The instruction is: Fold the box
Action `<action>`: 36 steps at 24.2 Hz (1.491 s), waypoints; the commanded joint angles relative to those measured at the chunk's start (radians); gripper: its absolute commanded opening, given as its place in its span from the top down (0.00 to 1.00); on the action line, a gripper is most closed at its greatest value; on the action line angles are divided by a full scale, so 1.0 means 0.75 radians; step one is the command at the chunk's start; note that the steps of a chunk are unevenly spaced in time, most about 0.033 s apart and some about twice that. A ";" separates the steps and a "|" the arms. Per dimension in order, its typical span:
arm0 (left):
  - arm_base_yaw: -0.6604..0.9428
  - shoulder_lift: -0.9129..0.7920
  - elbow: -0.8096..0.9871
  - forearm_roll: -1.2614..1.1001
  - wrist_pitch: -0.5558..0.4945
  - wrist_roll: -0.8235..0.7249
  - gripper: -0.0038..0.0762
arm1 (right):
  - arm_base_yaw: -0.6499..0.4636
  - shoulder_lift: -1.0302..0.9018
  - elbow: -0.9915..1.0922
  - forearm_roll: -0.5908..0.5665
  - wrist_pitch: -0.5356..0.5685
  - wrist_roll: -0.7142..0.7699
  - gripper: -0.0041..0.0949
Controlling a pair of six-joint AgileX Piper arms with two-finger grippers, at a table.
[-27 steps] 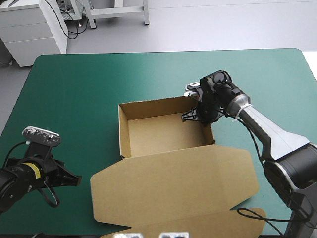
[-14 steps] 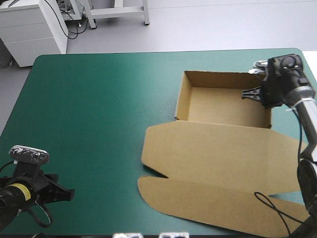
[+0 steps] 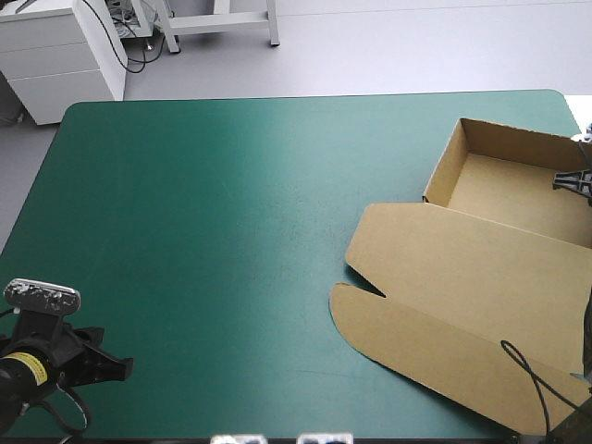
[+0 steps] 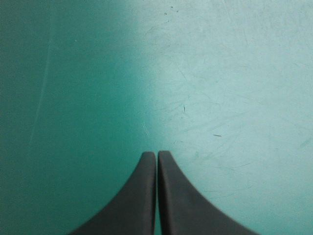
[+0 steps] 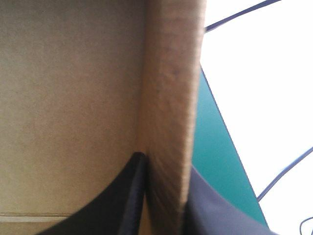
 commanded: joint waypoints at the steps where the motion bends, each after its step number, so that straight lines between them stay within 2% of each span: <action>1: -0.009 0.009 -0.029 0.015 0.049 -0.011 0.96 | -0.012 -0.043 -0.031 -0.075 0.012 0.001 0.57; 4: -0.009 0.009 -0.029 0.017 0.049 -0.011 0.96 | -0.012 -0.039 -0.031 -0.081 0.012 -0.072 0.49; 12: -0.009 0.009 -0.029 0.031 0.049 -0.006 0.96 | -0.012 -0.134 -0.031 -0.073 0.012 -0.094 0.49; 14: -0.009 0.009 -0.029 0.034 0.032 -0.006 0.96 | -0.012 -0.190 -0.031 0.000 0.012 -0.137 0.49; 16: -0.009 -0.012 0.014 0.052 -0.057 -0.011 0.96 | -0.012 -0.285 -0.031 0.179 0.012 -0.169 0.49; 17: -0.009 -0.057 0.073 0.050 -0.127 -0.011 0.96 | -0.009 -0.360 -0.026 0.325 0.012 -0.175 0.51; 18: -0.009 -0.084 0.110 0.044 -0.149 -0.011 0.96 | -0.007 -0.409 -0.012 0.388 0.012 -0.187 0.53; 20: -0.009 -0.162 0.229 0.035 -0.182 -0.006 0.96 | 0.003 -0.571 0.069 0.552 0.012 -0.268 0.62; 22: -0.009 -0.261 0.354 0.014 -0.263 -0.006 0.96 | 0.045 -0.767 0.224 0.581 0.012 -0.310 0.79; 25: -0.009 -0.345 0.414 0.017 -0.277 0.010 0.96 | 0.118 -1.001 0.455 0.610 -0.029 -0.348 0.94; 30: -0.009 -0.374 0.414 0.020 -0.286 0.033 0.96 | 0.149 -1.367 0.900 0.819 -0.114 -0.510 0.96; 36: -0.009 -0.374 0.414 0.020 -0.279 0.033 0.96 | 0.149 -1.596 1.249 0.869 -0.183 -0.614 0.96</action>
